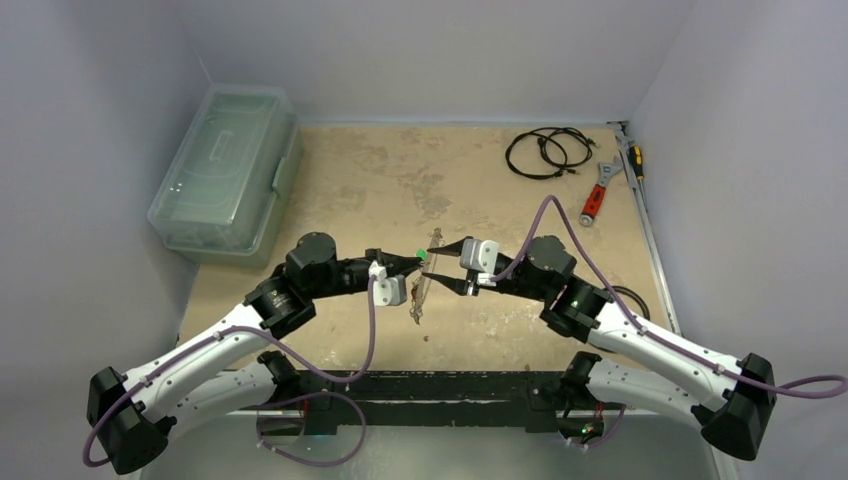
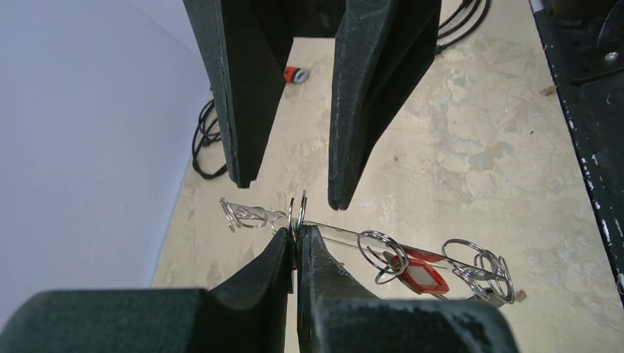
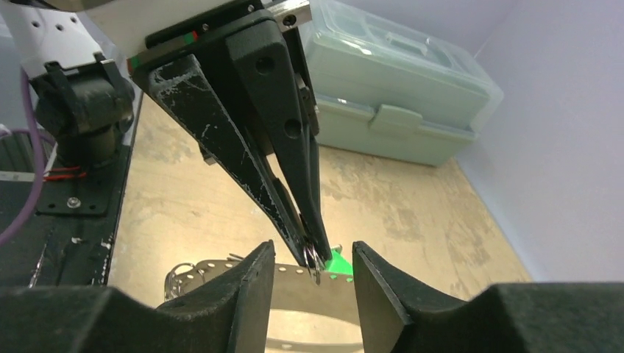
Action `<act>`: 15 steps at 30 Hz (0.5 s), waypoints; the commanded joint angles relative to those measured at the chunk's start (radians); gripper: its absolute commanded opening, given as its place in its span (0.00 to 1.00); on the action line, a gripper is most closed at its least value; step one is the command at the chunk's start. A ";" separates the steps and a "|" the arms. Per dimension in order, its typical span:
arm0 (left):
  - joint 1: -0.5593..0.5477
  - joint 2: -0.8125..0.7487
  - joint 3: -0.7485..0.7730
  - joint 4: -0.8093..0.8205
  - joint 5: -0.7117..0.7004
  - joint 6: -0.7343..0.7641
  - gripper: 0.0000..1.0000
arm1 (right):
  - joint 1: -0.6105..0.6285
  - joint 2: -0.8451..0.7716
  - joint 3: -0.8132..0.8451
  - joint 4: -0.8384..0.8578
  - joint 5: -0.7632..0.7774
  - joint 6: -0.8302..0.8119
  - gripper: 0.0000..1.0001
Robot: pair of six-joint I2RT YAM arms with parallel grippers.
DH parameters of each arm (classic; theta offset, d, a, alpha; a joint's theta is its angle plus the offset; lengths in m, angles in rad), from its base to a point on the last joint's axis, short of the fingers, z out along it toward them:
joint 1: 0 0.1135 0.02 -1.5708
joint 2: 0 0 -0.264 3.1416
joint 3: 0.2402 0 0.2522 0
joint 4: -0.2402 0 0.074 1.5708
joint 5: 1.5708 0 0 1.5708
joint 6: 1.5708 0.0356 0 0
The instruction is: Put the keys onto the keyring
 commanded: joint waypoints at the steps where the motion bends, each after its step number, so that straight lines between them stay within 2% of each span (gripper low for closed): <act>1: -0.002 0.006 0.021 0.011 -0.061 0.012 0.00 | 0.003 -0.011 0.069 -0.106 0.100 -0.042 0.48; 6: -0.001 0.027 0.032 -0.005 -0.085 0.012 0.00 | 0.003 0.033 0.143 -0.224 0.114 -0.077 0.47; 15: -0.001 0.040 0.040 -0.013 -0.120 0.006 0.00 | 0.006 0.108 0.211 -0.294 0.087 -0.108 0.42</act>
